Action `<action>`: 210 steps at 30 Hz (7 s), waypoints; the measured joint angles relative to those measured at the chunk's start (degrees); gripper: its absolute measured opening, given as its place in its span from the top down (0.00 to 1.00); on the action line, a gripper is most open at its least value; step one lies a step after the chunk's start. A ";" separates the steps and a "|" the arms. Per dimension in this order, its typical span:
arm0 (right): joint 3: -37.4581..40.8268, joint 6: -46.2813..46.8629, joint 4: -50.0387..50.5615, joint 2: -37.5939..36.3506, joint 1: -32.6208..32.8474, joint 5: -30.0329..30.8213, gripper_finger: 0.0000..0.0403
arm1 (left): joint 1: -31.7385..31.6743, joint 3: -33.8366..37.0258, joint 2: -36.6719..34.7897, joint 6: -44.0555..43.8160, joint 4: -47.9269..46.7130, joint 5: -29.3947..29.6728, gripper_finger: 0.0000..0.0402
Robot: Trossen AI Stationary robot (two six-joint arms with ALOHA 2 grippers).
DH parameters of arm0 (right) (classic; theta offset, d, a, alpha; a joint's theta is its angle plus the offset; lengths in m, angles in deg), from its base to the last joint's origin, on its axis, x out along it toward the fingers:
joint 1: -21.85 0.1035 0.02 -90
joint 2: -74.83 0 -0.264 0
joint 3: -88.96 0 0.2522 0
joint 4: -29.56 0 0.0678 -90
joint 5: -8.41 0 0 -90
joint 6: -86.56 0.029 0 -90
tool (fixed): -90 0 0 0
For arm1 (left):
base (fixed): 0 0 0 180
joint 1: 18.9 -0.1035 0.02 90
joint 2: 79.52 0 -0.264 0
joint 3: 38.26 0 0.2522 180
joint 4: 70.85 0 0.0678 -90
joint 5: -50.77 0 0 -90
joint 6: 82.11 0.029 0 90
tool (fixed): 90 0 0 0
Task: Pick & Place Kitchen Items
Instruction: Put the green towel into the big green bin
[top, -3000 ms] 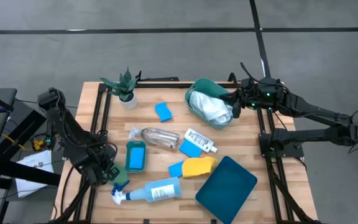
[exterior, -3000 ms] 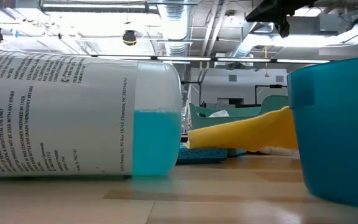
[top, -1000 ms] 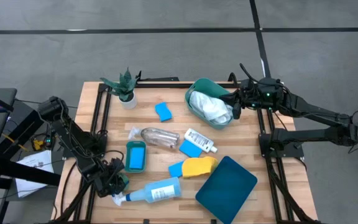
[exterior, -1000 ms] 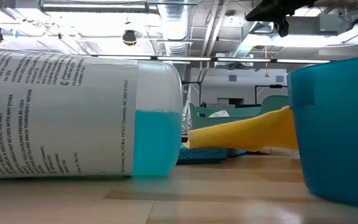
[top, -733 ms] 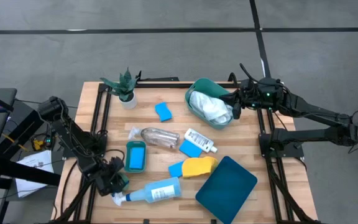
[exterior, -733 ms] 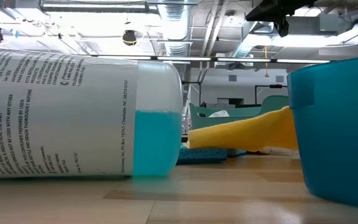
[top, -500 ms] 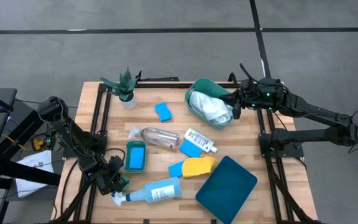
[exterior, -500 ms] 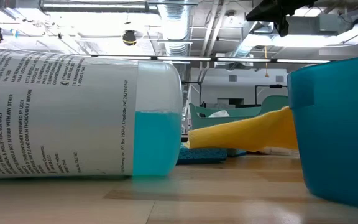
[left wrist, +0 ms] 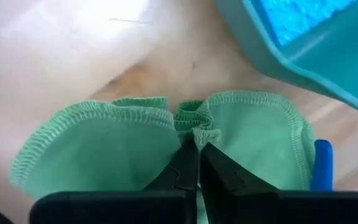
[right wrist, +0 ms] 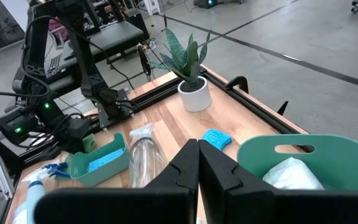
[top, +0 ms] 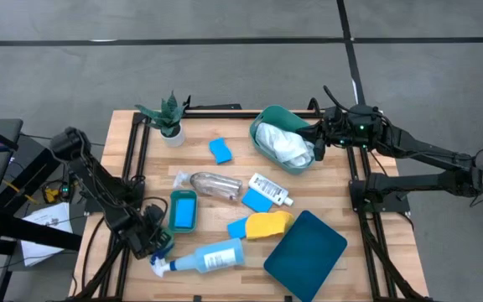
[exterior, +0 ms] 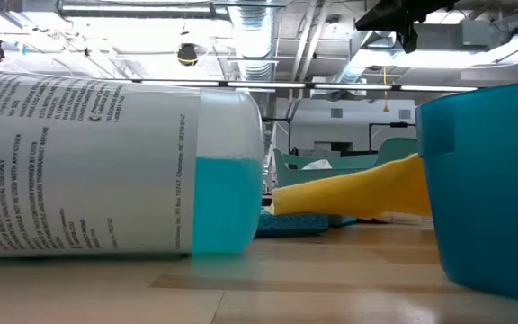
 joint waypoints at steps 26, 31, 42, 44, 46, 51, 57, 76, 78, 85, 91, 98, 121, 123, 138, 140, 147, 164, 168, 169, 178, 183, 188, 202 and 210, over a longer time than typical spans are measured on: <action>0.01 -1.21 -0.31 -0.01 -0.02 0.00 1.00 | 0.12 -0.10 -24.86 15.01 5.05 2.54 1.00; 0.01 -1.53 -0.31 -0.01 -0.02 0.00 1.00 | 0.14 -0.12 -28.16 18.03 6.78 3.63 1.00; 0.02 -1.55 -0.33 0.00 -0.02 0.00 1.00 | 0.14 -0.15 -29.76 23.17 13.10 7.62 1.00; 0.00 -1.55 -0.33 0.00 -0.02 0.00 1.00 | 0.14 -0.15 -29.76 24.36 14.82 8.99 1.00; 0.02 -1.55 -0.33 -0.02 -0.02 -0.02 1.00 | 0.12 -0.15 -29.76 25.47 16.87 10.20 1.00; 0.00 -1.97 -0.34 0.00 0.00 -0.89 1.00 | 0.12 -0.17 -29.71 28.39 22.71 13.79 1.00; 0.02 -1.97 -0.33 0.00 0.00 -0.90 1.00 | -0.05 -0.21 -29.68 31.99 28.35 17.07 1.00; 0.01 -1.87 -0.76 -0.01 0.00 -1.54 1.00 | -12.43 -0.21 -29.65 52.78 46.94 16.14 1.00; 0.02 -1.56 -2.11 0.00 0.00 -4.13 1.00 | -13.44 -0.21 -29.65 54.54 48.48 16.13 1.00; 0.02 0.04 -7.76 -0.02 0.91 -9.85 1.00 | -17.73 -0.21 -29.52 61.04 52.50 16.13 1.00; 0.02 2.53 -12.86 0.00 2.01 -10.94 0.96 | -22.57 -1.05 -25.37 68.96 61.29 16.15 1.00; 0.02 3.69 -15.54 -0.02 1.97 -11.50 0.82 | -27.58 -8.21 -16.88 77.92 62.69 11.79 1.00; -2.77 8.56 -31.84 12.55 5.53 -22.15 0.68 | -34.94 -11.77 -10.68 84.19 61.46 15.99 1.00; -4.77 7.04 -31.89 15.35 6.40 -22.89 0.68 | -34.94 -11.77 -10.68 84.21 61.50 16.81 1.00; -19.57 0.59 -31.78 31.93 8.07 -30.21 0.68 | -34.94 -11.77 -10.68 84.45 61.58 17.34 1.00; -20.73 0.57 -31.46 33.97 8.39 -31.79 0.68 | -34.94 -11.77 -10.68 84.48 61.81 17.34 1.00; -23.91 -2.41 -31.76 39.90 10.51 -32.60 0.68 | -34.94 -11.77 -10.68 84.50 62.01 17.32 1.00; -24.09 -13.76 -31.92 43.95 13.10 -32.57 0.55 | -35.18 -11.75 -10.68 84.61 63.02 17.95 1.00; -24.09 -14.16 -30.78 43.98 13.16 -32.52 0.53 | -35.20 -11.73 -10.68 85.69 64.20 17.95 1.00; -24.09 -14.17 -30.42 43.98 13.18 -32.52 0.53 | -35.21 -11.73 -10.68 85.95 64.57 17.95 1.00; -24.09 -14.06 -26.41 44.00 13.15 -30.82 0.53 | -35.36 -11.73 -10.68 87.62 66.13 18.43 1.00; -24.09 -13.99 -26.23 44.00 13.20 -30.84 0.53 | -35.36 -11.73 -10.68 89.64 68.40 19.53 1.00; -24.09 -13.51 -26.23 44.00 13.20 -30.84 0.53 | -35.36 -11.73 -10.70 91.64 70.50 21.41 1.00; -24.09 -10.47 -26.27 44.00 13.20 -30.84 0.65 | -35.38 -11.73 -10.70 91.68 70.37 23.64 1.00; -24.09 -9.25 -26.27 44.00 13.20 -30.84 0.83 | -35.37 -11.73 -10.70 91.67 70.32 23.71 1.00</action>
